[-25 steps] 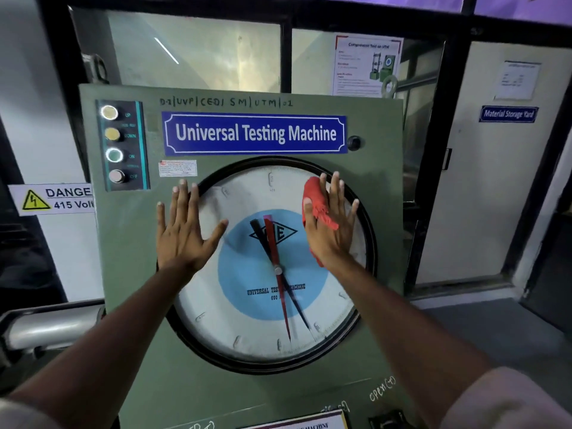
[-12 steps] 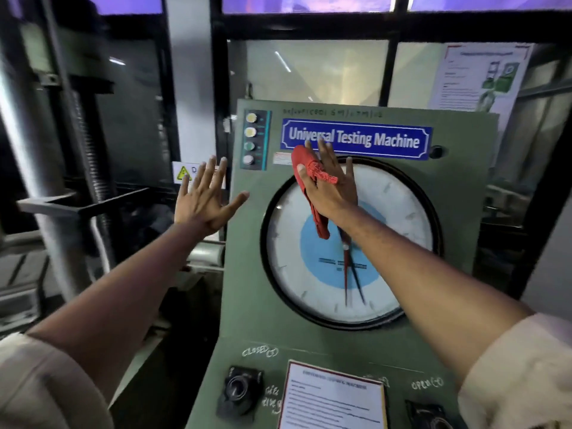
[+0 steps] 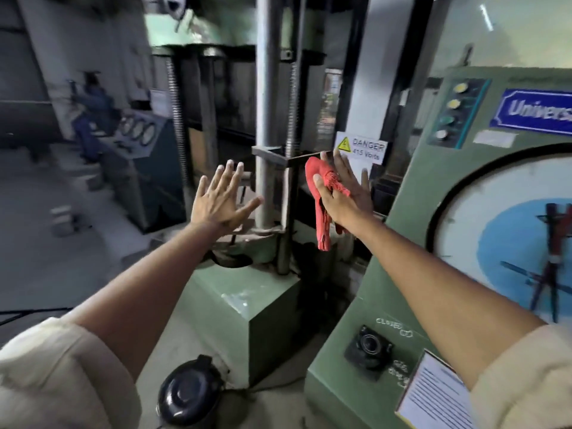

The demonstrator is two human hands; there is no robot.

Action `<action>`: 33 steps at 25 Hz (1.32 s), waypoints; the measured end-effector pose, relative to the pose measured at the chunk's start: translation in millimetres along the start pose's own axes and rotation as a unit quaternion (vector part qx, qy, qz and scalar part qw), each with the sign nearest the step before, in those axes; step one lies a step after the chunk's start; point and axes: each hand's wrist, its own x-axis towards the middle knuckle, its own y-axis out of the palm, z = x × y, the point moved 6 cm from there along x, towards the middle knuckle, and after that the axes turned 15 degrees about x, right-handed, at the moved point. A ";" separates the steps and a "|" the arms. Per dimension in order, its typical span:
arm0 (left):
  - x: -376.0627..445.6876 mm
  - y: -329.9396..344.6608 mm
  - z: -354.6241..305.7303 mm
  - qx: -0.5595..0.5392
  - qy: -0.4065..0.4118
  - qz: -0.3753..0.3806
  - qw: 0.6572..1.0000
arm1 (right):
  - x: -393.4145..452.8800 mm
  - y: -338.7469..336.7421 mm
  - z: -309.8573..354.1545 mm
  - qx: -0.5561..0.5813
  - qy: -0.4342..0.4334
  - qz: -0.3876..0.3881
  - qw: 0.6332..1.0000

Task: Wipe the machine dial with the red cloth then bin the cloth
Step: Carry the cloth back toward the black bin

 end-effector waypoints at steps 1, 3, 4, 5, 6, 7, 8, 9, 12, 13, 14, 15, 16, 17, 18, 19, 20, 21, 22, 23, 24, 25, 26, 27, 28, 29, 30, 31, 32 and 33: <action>-7.2 10.6 20.0 0.002 -0.007 0.004 1.000 | 3.0 22.8 11.7 0.002 -0.006 0.016 1.000; -20.0 35.3 65.4 0.000 -0.025 0.020 1.000 | 10.8 73.4 37.9 0.011 -0.015 0.047 0.999; -24.4 49.1 90.1 0.004 -0.035 0.029 0.999 | 15.9 100.6 52.3 0.011 -0.019 0.062 0.998; -27.0 60.5 112.0 0.007 -0.045 0.036 0.998 | 20.7 124.5 64.4 0.011 -0.022 0.075 0.997; -30.3 70.0 133.5 0.009 -0.053 0.044 0.998 | 24.0 147.0 76.9 0.012 -0.029 0.089 0.996; -34.0 78.3 156.5 0.007 -0.059 0.050 0.997 | 26.4 168.5 89.5 0.013 -0.035 0.102 0.994; -38.0 84.5 174.8 0.009 -0.063 0.051 0.997 | 27.6 184.7 97.9 0.013 -0.036 0.107 0.993; -39.9 87.4 189.0 0.014 -0.065 0.049 0.997 | 29.8 195.2 104.4 0.012 -0.038 0.111 0.993; -58.6 102.5 237.9 0.011 -0.073 0.073 0.995 | 29.2 233.5 129.3 0.006 -0.045 0.147 0.988; -64.0 107.2 247.4 0.008 -0.077 0.079 0.994 | 28.4 240.4 132.6 -0.004 -0.047 0.155 0.987; -69.4 111.7 258.9 0.007 -0.082 0.082 0.993 | 29.2 249.2 138.2 -0.013 -0.050 0.164 0.985; -73.0 114.9 269.6 0.007 -0.087 0.083 0.993 | 32.0 257.2 144.7 -0.018 -0.054 0.170 0.984; -75.6 117.6 275.9 0.010 -0.090 0.084 0.992 | 34.9 262.2 149.2 -0.019 -0.056 0.173 0.983; -79.9 120.9 283.2 0.011 -0.092 0.086 0.992 | 37.1 269.8 155.1 -0.019 -0.058 0.175 0.983; -85.5 126.3 291.2 0.009 -0.096 0.086 0.992 | 38.4 280.6 161.9 -0.020 -0.061 0.177 0.982; -90.2 132.2 298.7 0.008 -0.099 0.085 0.991 | 40.0 292.0 169.0 -0.021 -0.066 0.180 0.981; -95.7 139.1 307.3 0.011 -0.101 0.089 0.991 | 39.4 305.7 176.8 -0.019 -0.068 0.189 0.979; -99.7 145.2 315.2 0.015 -0.104 0.094 0.990 | 38.0 318.0 183.3 -0.017 -0.068 0.198 0.978; -101.5 151.2 323.4 0.020 -0.108 0.096 0.989 | 36.9 329.8 189.4 -0.018 -0.072 0.203 0.976; -103.1 156.4 329.9 0.027 -0.112 0.097 0.989 | 34.1 341.1 194.4 -0.021 -0.077 0.207 0.975; -101.9 161.2 335.8 0.033 -0.115 0.096 0.988 | 32.7 352.5 199.2 -0.020 -0.082 0.210 0.974; -99.3 165.3 339.7 0.038 -0.116 0.094 0.988 | 32.2 362.7 203.2 -0.017 -0.086 0.216 0.972; -96.0 169.2 342.9 0.041 -0.115 0.092 0.988 | 32.0 372.4 206.8 -0.012 -0.089 0.222 0.971; -92.2 173.9 346.1 0.042 -0.113 0.091 0.989 | 32.2 383.1 209.5 -0.008 -0.090 0.225 0.970; -89.2 180.0 349.3 0.041 -0.112 0.091 0.989 | 32.2 393.9 211.3 -0.005 -0.090 0.227 0.970; -86.4 186.9 352.6 0.041 -0.112 0.093 0.988 | 33.2 404.7 212.6 -0.003 -0.088 0.231 0.969; -82.9 195.6 355.8 0.042 -0.112 0.099 0.988 | 35.4 415.9 212.8 0.001 -0.086 0.236 0.968; -79.5 204.8 359.1 0.040 -0.113 0.107 0.987 | 38.3 427.2 212.1 0.008 -0.084 0.243 0.966; -75.5 215.2 362.8 0.039 -0.113 0.114 0.986 | 41.4 439.4 210.0 0.014 -0.081 0.250 0.965; -73.0 223.7 366.1 0.041 -0.112 0.120 0.986 | 43.7 449.4 207.2 0.016 -0.080 0.255 0.963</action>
